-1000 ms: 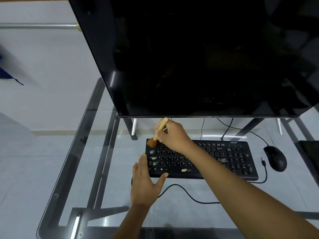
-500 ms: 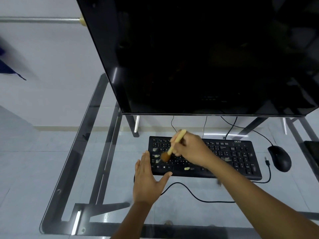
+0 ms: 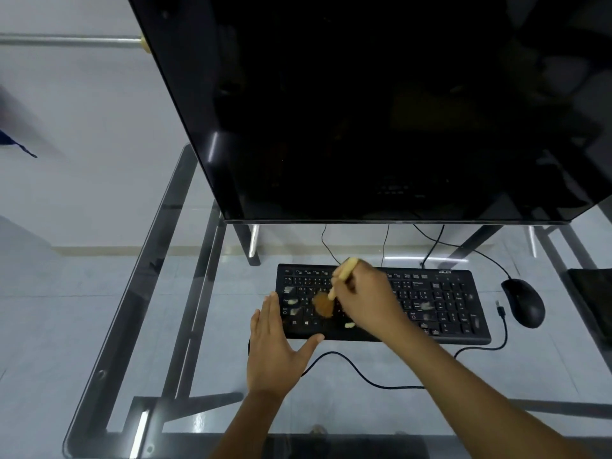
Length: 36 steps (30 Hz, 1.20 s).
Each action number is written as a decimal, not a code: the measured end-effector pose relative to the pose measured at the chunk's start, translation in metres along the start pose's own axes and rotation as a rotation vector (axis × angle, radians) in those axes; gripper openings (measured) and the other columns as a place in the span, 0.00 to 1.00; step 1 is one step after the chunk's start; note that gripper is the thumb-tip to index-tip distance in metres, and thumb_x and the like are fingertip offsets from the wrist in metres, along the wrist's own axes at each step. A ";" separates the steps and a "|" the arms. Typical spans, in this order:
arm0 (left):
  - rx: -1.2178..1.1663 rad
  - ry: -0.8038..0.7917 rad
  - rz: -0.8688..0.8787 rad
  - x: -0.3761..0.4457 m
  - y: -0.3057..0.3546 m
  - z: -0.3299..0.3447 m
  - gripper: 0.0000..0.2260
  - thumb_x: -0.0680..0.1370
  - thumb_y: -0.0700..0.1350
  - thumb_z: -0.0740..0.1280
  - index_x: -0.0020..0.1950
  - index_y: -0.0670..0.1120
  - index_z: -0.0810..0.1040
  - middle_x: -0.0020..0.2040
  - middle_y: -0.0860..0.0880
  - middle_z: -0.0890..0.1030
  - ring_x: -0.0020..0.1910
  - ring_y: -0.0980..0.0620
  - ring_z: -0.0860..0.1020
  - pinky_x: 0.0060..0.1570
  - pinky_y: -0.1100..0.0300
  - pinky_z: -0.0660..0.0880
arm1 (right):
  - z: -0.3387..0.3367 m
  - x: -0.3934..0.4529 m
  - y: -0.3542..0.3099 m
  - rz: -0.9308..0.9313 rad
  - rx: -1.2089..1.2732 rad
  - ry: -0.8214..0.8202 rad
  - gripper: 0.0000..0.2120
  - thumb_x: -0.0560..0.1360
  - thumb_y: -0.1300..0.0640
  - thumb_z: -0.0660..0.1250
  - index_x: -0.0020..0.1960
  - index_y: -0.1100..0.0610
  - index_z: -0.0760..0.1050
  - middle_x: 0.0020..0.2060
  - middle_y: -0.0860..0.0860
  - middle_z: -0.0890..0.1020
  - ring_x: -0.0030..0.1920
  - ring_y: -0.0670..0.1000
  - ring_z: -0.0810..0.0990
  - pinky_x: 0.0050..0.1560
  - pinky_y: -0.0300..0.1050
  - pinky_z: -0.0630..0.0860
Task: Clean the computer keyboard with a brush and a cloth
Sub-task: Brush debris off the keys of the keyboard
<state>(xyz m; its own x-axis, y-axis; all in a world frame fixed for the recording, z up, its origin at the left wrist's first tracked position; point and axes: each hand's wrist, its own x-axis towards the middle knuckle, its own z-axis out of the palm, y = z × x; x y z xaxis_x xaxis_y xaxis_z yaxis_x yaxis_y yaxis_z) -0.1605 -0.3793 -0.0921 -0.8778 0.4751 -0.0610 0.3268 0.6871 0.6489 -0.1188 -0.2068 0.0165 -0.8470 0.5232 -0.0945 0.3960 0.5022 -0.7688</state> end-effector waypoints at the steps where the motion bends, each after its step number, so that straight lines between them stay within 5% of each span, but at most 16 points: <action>1: 0.031 0.007 0.023 0.000 0.000 0.001 0.48 0.68 0.73 0.63 0.78 0.49 0.48 0.77 0.49 0.57 0.77 0.48 0.52 0.73 0.49 0.55 | -0.005 -0.001 0.003 0.008 0.041 0.001 0.02 0.77 0.58 0.66 0.47 0.55 0.76 0.35 0.43 0.79 0.34 0.37 0.80 0.33 0.30 0.75; 5: 0.227 0.043 0.152 -0.003 -0.001 0.005 0.43 0.75 0.70 0.55 0.78 0.41 0.49 0.78 0.43 0.54 0.77 0.47 0.49 0.75 0.48 0.47 | -0.009 -0.006 0.009 0.048 0.027 -0.305 0.02 0.77 0.58 0.66 0.48 0.53 0.77 0.38 0.47 0.82 0.38 0.48 0.82 0.39 0.43 0.81; 9: 0.335 0.044 0.224 -0.001 0.009 0.007 0.40 0.77 0.66 0.55 0.77 0.39 0.50 0.78 0.41 0.53 0.77 0.44 0.47 0.74 0.46 0.42 | -0.031 0.012 0.019 0.037 0.028 0.026 0.03 0.78 0.60 0.65 0.50 0.54 0.75 0.42 0.48 0.81 0.39 0.44 0.80 0.36 0.34 0.75; 11: 0.321 0.023 0.284 -0.001 0.017 0.007 0.38 0.78 0.63 0.56 0.77 0.40 0.50 0.78 0.42 0.52 0.78 0.45 0.47 0.75 0.47 0.42 | -0.032 0.010 0.018 0.062 0.103 -0.114 0.03 0.77 0.59 0.65 0.49 0.53 0.76 0.42 0.50 0.82 0.41 0.48 0.83 0.41 0.41 0.81; 13: 0.279 -0.025 0.347 -0.002 0.026 0.012 0.36 0.79 0.61 0.56 0.78 0.41 0.49 0.79 0.44 0.51 0.78 0.47 0.47 0.75 0.48 0.46 | -0.027 0.002 0.021 0.008 -0.012 -0.216 0.03 0.77 0.59 0.66 0.49 0.54 0.77 0.41 0.48 0.82 0.38 0.43 0.82 0.40 0.38 0.80; 17: 0.229 -0.121 0.411 0.000 0.046 0.026 0.34 0.80 0.60 0.56 0.78 0.45 0.45 0.79 0.47 0.50 0.77 0.52 0.47 0.75 0.50 0.51 | -0.047 0.005 0.036 -0.095 0.038 0.200 0.04 0.76 0.66 0.66 0.46 0.58 0.77 0.40 0.45 0.80 0.39 0.36 0.79 0.42 0.29 0.73; 20: 0.230 -0.157 0.413 0.003 0.051 0.033 0.35 0.79 0.63 0.54 0.78 0.47 0.42 0.79 0.49 0.48 0.77 0.53 0.45 0.75 0.50 0.50 | -0.059 0.001 0.043 0.023 0.027 -0.076 0.07 0.76 0.64 0.65 0.47 0.53 0.77 0.39 0.47 0.84 0.39 0.47 0.83 0.42 0.46 0.81; 24: 0.295 -0.177 0.410 0.004 0.054 0.037 0.40 0.77 0.68 0.53 0.78 0.45 0.44 0.79 0.48 0.49 0.77 0.51 0.45 0.75 0.48 0.46 | -0.073 0.002 0.057 0.002 0.008 0.213 0.06 0.76 0.64 0.66 0.46 0.55 0.77 0.41 0.49 0.83 0.41 0.50 0.82 0.46 0.51 0.81; 28: 0.339 -0.171 0.432 0.005 0.055 0.038 0.43 0.74 0.69 0.56 0.78 0.41 0.50 0.78 0.46 0.53 0.78 0.49 0.47 0.74 0.47 0.43 | -0.075 -0.009 0.056 0.168 0.108 -0.206 0.03 0.76 0.61 0.66 0.48 0.56 0.78 0.39 0.52 0.84 0.39 0.46 0.84 0.43 0.43 0.83; 30: 0.353 -0.173 0.433 0.006 0.057 0.039 0.43 0.74 0.70 0.55 0.78 0.41 0.49 0.78 0.45 0.53 0.78 0.50 0.47 0.74 0.47 0.42 | -0.072 -0.012 0.060 0.114 -0.014 -0.097 0.03 0.76 0.62 0.66 0.47 0.56 0.78 0.38 0.47 0.83 0.36 0.38 0.81 0.37 0.31 0.77; 32: 0.360 -0.170 0.434 0.008 0.062 0.040 0.44 0.74 0.70 0.55 0.77 0.42 0.48 0.78 0.46 0.52 0.78 0.50 0.46 0.74 0.47 0.42 | -0.077 -0.012 0.065 0.084 0.003 0.129 0.04 0.76 0.62 0.66 0.47 0.54 0.78 0.39 0.47 0.83 0.37 0.40 0.81 0.37 0.32 0.77; 36: 0.365 -0.187 0.442 0.012 0.066 0.044 0.44 0.74 0.70 0.57 0.77 0.41 0.50 0.78 0.45 0.53 0.78 0.50 0.46 0.74 0.47 0.43 | -0.079 -0.016 0.066 0.130 0.032 -0.171 0.02 0.75 0.59 0.67 0.47 0.55 0.78 0.38 0.50 0.83 0.38 0.49 0.83 0.42 0.44 0.82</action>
<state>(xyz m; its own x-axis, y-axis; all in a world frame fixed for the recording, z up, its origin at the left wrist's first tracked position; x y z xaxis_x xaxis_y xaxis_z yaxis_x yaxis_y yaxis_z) -0.1343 -0.3038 -0.0839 -0.5657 0.8246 0.0014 0.7749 0.5311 0.3428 -0.0505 -0.1272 0.0172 -0.8382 0.4564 -0.2985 0.4971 0.4145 -0.7623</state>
